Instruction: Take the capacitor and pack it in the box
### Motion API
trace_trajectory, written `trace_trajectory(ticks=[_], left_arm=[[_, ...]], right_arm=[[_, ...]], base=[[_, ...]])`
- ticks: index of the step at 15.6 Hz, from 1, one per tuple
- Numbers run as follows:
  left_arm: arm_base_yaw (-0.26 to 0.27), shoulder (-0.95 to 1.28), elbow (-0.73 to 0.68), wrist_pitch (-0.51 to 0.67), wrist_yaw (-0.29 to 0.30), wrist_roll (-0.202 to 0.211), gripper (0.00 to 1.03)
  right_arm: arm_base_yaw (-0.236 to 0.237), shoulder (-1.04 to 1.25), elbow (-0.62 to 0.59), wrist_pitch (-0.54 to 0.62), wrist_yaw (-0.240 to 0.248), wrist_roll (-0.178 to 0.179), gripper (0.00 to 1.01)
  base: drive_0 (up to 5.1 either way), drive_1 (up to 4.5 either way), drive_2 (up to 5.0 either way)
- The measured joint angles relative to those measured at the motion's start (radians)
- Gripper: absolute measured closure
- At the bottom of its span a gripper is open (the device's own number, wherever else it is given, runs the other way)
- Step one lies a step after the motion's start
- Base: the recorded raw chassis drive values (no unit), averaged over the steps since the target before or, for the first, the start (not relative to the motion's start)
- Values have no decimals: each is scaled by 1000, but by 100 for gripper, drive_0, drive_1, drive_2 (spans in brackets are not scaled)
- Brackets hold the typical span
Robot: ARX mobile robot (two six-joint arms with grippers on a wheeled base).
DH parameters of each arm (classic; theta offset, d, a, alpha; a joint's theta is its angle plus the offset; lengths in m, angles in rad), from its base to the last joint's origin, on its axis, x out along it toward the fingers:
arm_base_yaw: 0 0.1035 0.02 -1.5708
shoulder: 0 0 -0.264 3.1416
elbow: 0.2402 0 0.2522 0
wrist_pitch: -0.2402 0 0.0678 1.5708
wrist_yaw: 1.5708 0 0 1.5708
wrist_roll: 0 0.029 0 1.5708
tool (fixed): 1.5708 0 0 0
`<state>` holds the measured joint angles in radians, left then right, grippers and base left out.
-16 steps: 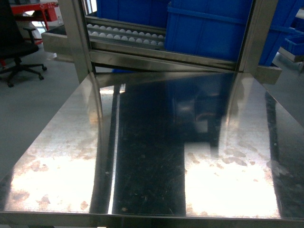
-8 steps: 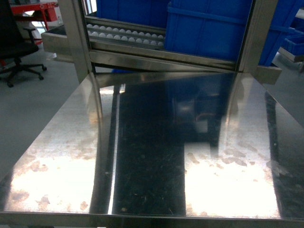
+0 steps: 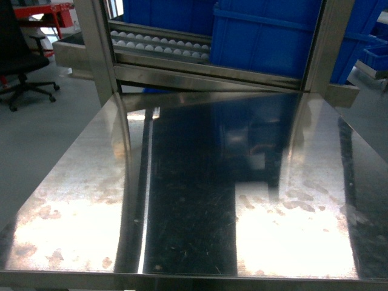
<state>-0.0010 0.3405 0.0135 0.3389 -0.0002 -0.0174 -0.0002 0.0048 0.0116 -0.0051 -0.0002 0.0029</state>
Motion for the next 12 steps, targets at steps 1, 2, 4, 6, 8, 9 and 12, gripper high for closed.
trace_trajectory(ticks=[1, 2, 4, 6, 8, 9, 12], left_arm=[[0, -26, 0, -31, 0, 0, 58], [0, -51, 0, -49, 0, 0, 58], [0, -95, 0, -96, 0, 0, 58], [0, -131, 0, -131, 0, 0, 58], [0, -161, 0, -162, 0, 0, 59], [0, -193, 1, -206, 0, 0, 59], [0, -334, 0, -345, -1, 0, 59]], right_arm=[[0, 0, 0, 0, 0, 0, 3], [0, 0, 0, 0, 0, 0, 3], [0, 0, 0, 0, 0, 0, 3], [0, 0, 0, 0, 0, 0, 3], [0, 0, 0, 0, 0, 0, 3], [0, 0, 0, 0, 0, 0, 3], [0, 0, 0, 0, 0, 0, 3]], base=[[0, 0, 0], [0, 0, 0], [0, 0, 0], [0, 0, 0], [0, 0, 0], [0, 0, 0], [0, 0, 0]])
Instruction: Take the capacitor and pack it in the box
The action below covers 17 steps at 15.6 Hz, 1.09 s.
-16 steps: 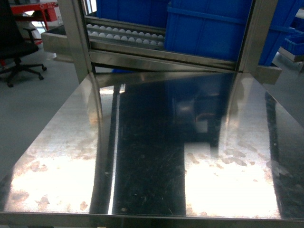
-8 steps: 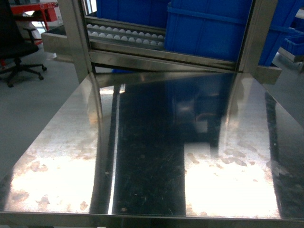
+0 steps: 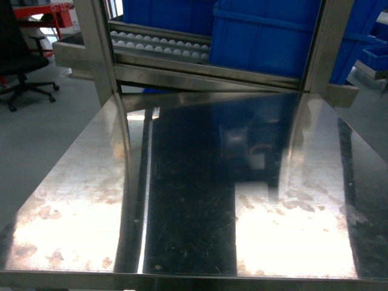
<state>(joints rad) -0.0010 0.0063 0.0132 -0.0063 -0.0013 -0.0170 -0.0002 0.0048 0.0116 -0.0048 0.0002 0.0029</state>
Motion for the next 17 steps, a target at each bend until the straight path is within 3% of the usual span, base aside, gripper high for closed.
trace_trajectory(ticks=[17], left_arm=[[0, 0, 1, 0, 1, 0, 59]], right_arm=[[0, 0, 0, 0, 0, 0, 3]], base=[[0, 0, 0]])
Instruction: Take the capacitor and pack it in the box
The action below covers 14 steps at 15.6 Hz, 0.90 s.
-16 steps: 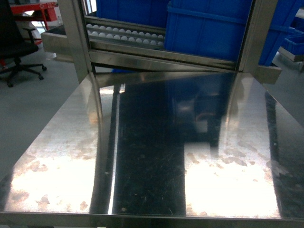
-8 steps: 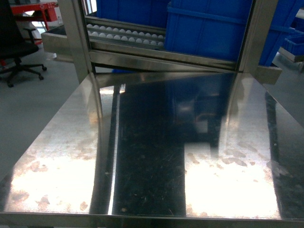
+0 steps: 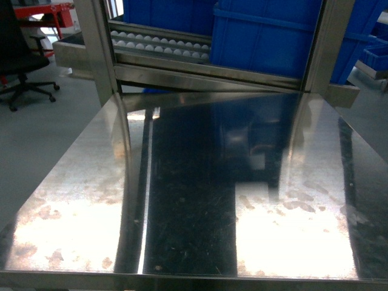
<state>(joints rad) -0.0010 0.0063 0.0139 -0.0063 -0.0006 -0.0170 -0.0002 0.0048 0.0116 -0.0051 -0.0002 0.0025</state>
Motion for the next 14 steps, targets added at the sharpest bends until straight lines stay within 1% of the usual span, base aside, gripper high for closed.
trace_trajectory(ticks=[14], left_arm=[[0, 0, 0, -1, 0, 5, 59]], right_arm=[[0, 0, 0, 0, 0, 0, 3]], base=[[0, 0, 0]])
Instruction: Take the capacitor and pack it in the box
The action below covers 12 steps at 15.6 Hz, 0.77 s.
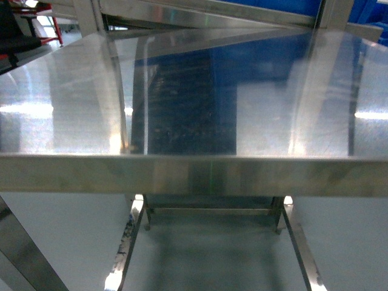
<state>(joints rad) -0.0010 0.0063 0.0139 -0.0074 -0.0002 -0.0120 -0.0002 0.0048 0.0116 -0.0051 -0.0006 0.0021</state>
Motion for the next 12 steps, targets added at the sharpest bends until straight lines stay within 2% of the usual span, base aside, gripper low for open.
trace_trajectory(ticks=[12], left_arm=[[0, 0, 0, 1, 1, 2, 59]], right_arm=[[0, 0, 0, 1, 0, 1, 3]], base=[[0, 0, 0]])
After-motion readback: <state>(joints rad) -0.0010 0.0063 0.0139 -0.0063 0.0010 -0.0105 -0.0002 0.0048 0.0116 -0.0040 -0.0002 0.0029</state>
